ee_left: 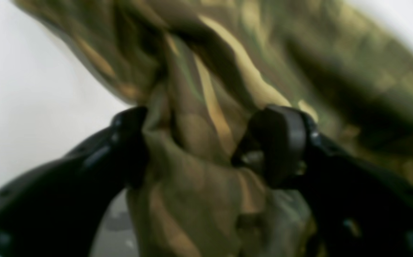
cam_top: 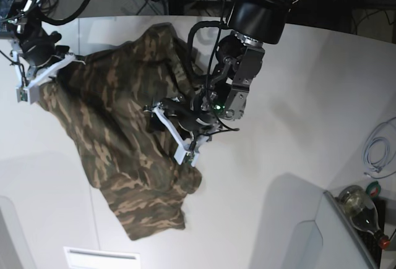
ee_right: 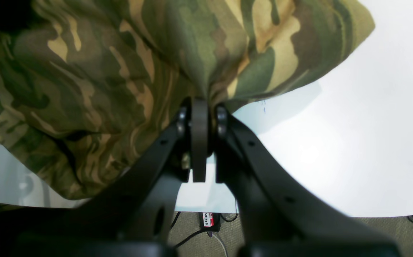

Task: Layout the t-shirt on the table in an organized manner, then fold the t-shirt properly
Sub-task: 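Grasp the shirt fabric with the left gripper and drag it toward the right gripper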

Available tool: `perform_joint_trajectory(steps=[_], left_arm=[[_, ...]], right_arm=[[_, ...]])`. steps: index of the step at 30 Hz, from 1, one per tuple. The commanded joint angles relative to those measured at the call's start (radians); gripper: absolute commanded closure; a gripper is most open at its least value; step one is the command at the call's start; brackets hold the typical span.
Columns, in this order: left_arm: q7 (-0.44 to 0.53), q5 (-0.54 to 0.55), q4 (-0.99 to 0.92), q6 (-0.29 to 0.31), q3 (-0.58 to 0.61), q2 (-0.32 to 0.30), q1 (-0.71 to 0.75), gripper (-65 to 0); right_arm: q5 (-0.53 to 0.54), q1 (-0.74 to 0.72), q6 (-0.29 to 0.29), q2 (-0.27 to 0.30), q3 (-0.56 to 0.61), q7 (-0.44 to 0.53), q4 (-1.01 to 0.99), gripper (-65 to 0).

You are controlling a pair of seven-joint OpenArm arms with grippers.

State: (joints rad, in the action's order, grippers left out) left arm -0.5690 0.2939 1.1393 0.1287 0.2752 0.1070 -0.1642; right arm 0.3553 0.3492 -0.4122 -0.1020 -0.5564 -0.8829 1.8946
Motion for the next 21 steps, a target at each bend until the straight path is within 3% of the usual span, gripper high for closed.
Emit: perform_joint_trajectory(steps=[1,2,3,4,7,10,12,16,21], left_arm=[[0.017,0.011,0.018,0.004,0.005,0.006,-0.018,-31.3],[0.019,0.011,0.021,0.004,0.003,0.006,-0.015,-19.6],[0.019,0.011,0.037,0.002,-0.006,0.006,-0.005,-3.0],[0.019,0.011,0.061,0.002,-0.020,0.006,-0.001,0.0],[0.014,0.000,0.155,-0.010,-0.086,0.003,0.016,0.0],[0.011,-0.032,0.318,-0.105,-0.106,-0.023,0.038,0.0],[-0.026,-0.048,0.436,-0.142,-0.066,-0.037,0.051,0.0],[-0.156,-0.054,0.586,-0.146,0.068,-0.031,0.027,0.0],[-0.158,-0.052,0.496,-0.146,0.241,0.050,-0.064,0.0]], right_arm=[[0.009,-0.002,0.000,0.008,-0.003,0.021,0.015,0.0],[0.009,-0.002,0.000,0.008,-0.003,0.021,0.015,0.0],[0.009,-0.002,0.000,0.008,-0.003,0.021,0.015,0.0],[0.009,-0.002,0.000,0.008,-0.003,0.021,0.015,0.0],[0.009,-0.002,0.000,0.014,-0.003,0.020,0.013,0.0],[0.009,-0.002,-0.001,0.034,0.008,0.014,0.013,0.0],[0.009,-0.003,-0.004,0.034,0.009,0.014,0.013,0.0],[0.009,-0.009,-0.004,0.035,0.008,0.014,0.015,0.0],[0.011,-0.003,-0.004,0.077,-0.001,0.014,0.016,0.0]])
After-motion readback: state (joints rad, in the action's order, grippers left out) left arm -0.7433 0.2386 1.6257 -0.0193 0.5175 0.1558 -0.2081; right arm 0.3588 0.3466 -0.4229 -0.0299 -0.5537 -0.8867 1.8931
